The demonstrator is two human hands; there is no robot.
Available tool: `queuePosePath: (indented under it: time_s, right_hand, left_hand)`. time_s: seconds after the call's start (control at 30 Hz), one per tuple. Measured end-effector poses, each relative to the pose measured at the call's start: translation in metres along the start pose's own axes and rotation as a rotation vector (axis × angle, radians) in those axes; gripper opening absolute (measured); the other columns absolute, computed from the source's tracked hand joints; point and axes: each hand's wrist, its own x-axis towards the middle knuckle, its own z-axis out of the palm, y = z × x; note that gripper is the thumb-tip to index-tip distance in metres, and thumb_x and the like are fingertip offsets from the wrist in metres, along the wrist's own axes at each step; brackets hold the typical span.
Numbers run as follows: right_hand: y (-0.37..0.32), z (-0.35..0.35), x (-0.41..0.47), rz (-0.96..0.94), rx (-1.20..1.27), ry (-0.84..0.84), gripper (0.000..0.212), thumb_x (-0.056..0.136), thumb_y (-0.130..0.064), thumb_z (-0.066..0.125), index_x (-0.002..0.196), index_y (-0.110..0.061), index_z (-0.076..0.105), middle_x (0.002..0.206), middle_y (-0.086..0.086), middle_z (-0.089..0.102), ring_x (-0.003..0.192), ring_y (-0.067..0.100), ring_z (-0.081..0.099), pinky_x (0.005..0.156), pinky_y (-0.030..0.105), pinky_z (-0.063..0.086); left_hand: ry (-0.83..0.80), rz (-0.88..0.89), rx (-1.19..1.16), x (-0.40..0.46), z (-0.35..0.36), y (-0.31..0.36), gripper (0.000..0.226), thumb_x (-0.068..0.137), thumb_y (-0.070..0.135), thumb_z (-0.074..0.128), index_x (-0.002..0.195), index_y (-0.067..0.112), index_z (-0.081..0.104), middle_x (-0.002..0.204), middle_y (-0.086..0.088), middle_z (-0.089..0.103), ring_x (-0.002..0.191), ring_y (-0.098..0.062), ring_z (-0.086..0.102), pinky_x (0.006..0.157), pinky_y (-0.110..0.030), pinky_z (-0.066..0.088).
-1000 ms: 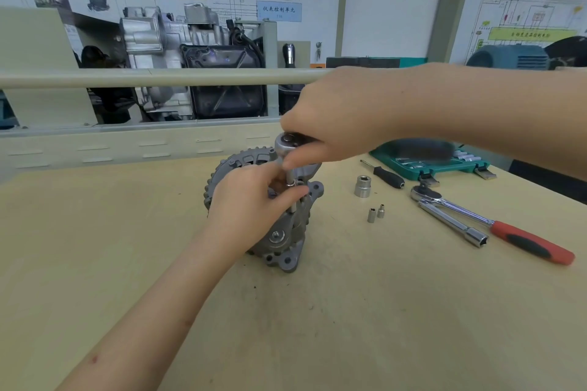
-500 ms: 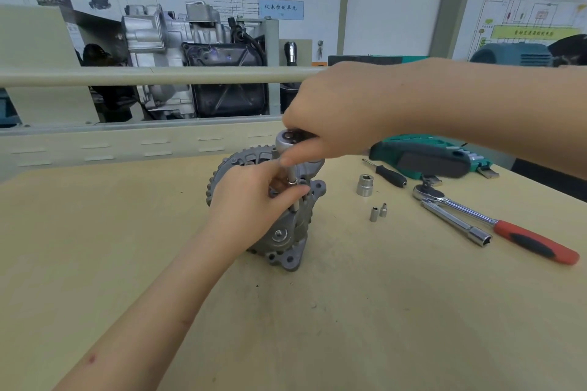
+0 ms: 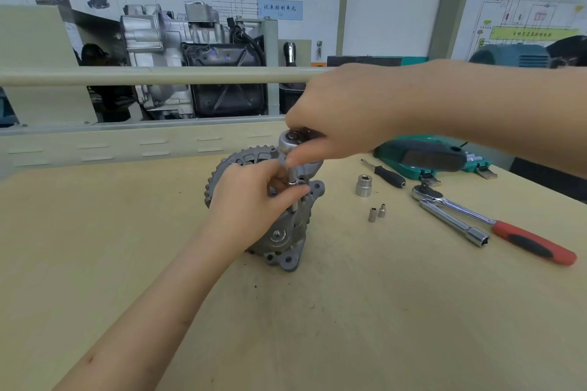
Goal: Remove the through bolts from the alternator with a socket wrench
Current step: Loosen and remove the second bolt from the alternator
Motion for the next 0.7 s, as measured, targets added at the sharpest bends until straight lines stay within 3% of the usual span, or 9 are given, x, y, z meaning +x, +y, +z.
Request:
queuePosePath:
  time_s: [0.17,0.27,0.33,0.4,0.47,0.5,0.57,0.63,0.7]
  right_hand:
    - [0.004,0.001,0.000,-0.025,0.089,-0.029,0.029,0.092,-0.036,0.038,0.081,-0.012,0.048,0.063,-0.004,0.041,0.056,0.010,0.037,0.049,0.022,0.025]
    - [0.007,0.007,0.002,0.017,0.174,-0.014,0.030,0.091,-0.034,0.044,0.104,-0.010,0.057,0.085,0.003,0.058,0.075,0.021,0.052,0.055,0.019,0.031]
    - [0.005,0.012,0.002,0.071,0.190,0.038,0.032,0.088,-0.038,0.049,0.109,-0.015,0.059,0.089,0.006,0.061,0.066,0.016,0.050,0.057,0.006,0.032]
    - [0.006,0.016,0.002,0.090,0.147,0.099,0.031,0.088,-0.041,0.049,0.102,-0.016,0.061,0.070,-0.003,0.053,0.049,0.005,0.032,0.061,-0.009,0.023]
    - [0.007,0.016,0.003,0.081,0.108,0.089,0.029,0.090,-0.042,0.045,0.096,-0.016,0.058,0.065,-0.004,0.048,0.047,0.004,0.027,0.049,0.008,0.036]
    - [0.006,0.016,0.003,0.059,0.090,0.077,0.028,0.091,-0.041,0.043,0.095,-0.016,0.057,0.070,0.000,0.052,0.048,0.004,0.028,0.043,0.016,0.032]
    - [0.005,0.015,0.002,0.047,0.094,0.073,0.027,0.092,-0.038,0.041,0.097,-0.016,0.057,0.079,0.005,0.055,0.049,0.005,0.029,0.044,0.016,0.032]
    - [0.004,0.011,-0.002,0.066,0.109,0.049,0.026,0.092,-0.034,0.043,0.100,-0.015,0.057,0.078,0.002,0.053,0.051,0.007,0.032,0.054,0.006,0.036]
    - [0.006,0.008,-0.004,0.010,0.104,-0.014,0.023,0.093,-0.032,0.039,0.097,-0.014,0.051,0.074,0.000,0.049,0.066,0.018,0.045,0.055,0.015,0.035]
  left_hand:
    - [-0.125,0.006,-0.096,0.000,-0.004,-0.003,0.013,0.082,0.027,0.062,0.088,0.017,0.068,0.067,0.003,0.065,0.062,-0.006,0.053,0.054,-0.013,0.036]
    - [-0.125,-0.026,-0.134,0.001,-0.005,-0.002,0.012,0.080,0.025,0.066,0.088,0.017,0.068,0.070,0.016,0.063,0.068,0.003,0.058,0.060,-0.007,0.041]
    - [-0.074,-0.014,-0.085,0.001,-0.003,-0.001,0.018,0.077,0.030,0.067,0.083,0.013,0.067,0.069,0.013,0.062,0.067,-0.001,0.058,0.069,-0.020,0.046]
    - [-0.020,-0.005,-0.035,0.001,-0.001,0.002,0.025,0.076,0.035,0.067,0.079,0.010,0.064,0.065,0.012,0.059,0.065,-0.007,0.054,0.074,-0.030,0.044]
    - [0.001,-0.011,-0.024,0.000,0.000,0.004,0.025,0.075,0.037,0.066,0.077,0.013,0.061,0.063,0.015,0.054,0.063,-0.006,0.051,0.074,-0.031,0.041]
    - [-0.001,0.000,-0.017,0.000,0.000,0.003,0.024,0.075,0.037,0.066,0.077,0.014,0.061,0.063,0.015,0.053,0.061,-0.005,0.049,0.072,-0.029,0.040]
    - [-0.034,0.036,-0.010,0.000,-0.002,0.001,0.022,0.077,0.034,0.066,0.079,0.012,0.064,0.063,0.011,0.057,0.059,-0.005,0.050,0.064,-0.023,0.039]
    - [-0.087,0.047,-0.048,0.000,-0.005,0.000,0.017,0.080,0.028,0.065,0.086,0.012,0.068,0.067,0.007,0.062,0.060,-0.008,0.053,0.060,-0.018,0.041]
    - [-0.113,0.017,-0.100,0.001,-0.006,-0.002,0.014,0.080,0.024,0.065,0.087,0.013,0.068,0.071,0.011,0.065,0.066,-0.001,0.057,0.064,-0.013,0.044]
